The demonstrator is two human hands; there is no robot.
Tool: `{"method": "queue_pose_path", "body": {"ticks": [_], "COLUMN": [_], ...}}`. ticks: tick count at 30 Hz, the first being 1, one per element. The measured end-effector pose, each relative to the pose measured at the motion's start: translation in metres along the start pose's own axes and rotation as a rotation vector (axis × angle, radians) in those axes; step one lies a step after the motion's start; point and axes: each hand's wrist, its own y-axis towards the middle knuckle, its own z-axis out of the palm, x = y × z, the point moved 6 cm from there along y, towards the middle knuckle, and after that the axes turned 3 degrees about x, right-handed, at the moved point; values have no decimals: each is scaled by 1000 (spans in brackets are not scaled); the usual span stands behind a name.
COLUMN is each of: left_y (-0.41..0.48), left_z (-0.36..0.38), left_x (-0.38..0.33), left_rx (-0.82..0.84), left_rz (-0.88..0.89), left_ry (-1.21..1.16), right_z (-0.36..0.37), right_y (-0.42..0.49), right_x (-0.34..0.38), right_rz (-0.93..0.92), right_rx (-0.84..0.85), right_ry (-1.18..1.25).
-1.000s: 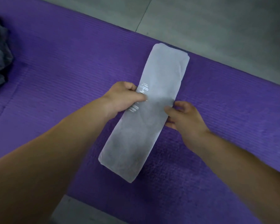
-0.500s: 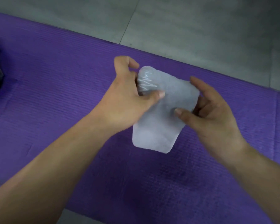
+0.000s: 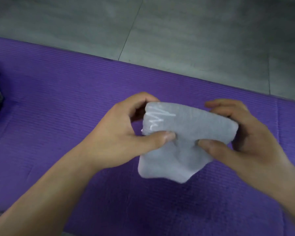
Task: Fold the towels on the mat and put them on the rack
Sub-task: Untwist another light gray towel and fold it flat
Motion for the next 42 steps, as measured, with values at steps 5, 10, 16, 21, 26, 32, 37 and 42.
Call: {"method": "queue_pose_path", "body": {"ticks": [5, 10, 16, 21, 26, 32, 37, 42], "left_y": [30, 75, 78, 54, 58, 64, 64, 64], "left_z": [14, 26, 30, 34, 34, 34, 36, 36], "left_x": [20, 110, 143, 152, 143, 131, 135, 136], "left_rx": [-205, -305, -260, -143, -144, -166, -141, -173], "left_rz": [-205, -566, -597, -653, -554, -507, -490, -470], "left_ry": [-237, -150, -112, -88, -49, -75, 5, 299], "right_z": [21, 49, 56, 57, 53, 60, 69, 65], "right_y": [20, 64, 78, 74, 68, 32, 23, 28], "right_x": [-34, -111, -141, -139, -134, -121, -117, -115], "right_rz": [268, 591, 569, 521, 521, 529, 461, 444], "right_rx": [-111, -155, -66, -96, -207, -60, -37, -35], "right_ry": [559, 603, 311, 142, -5, -96, -44, -180]}}
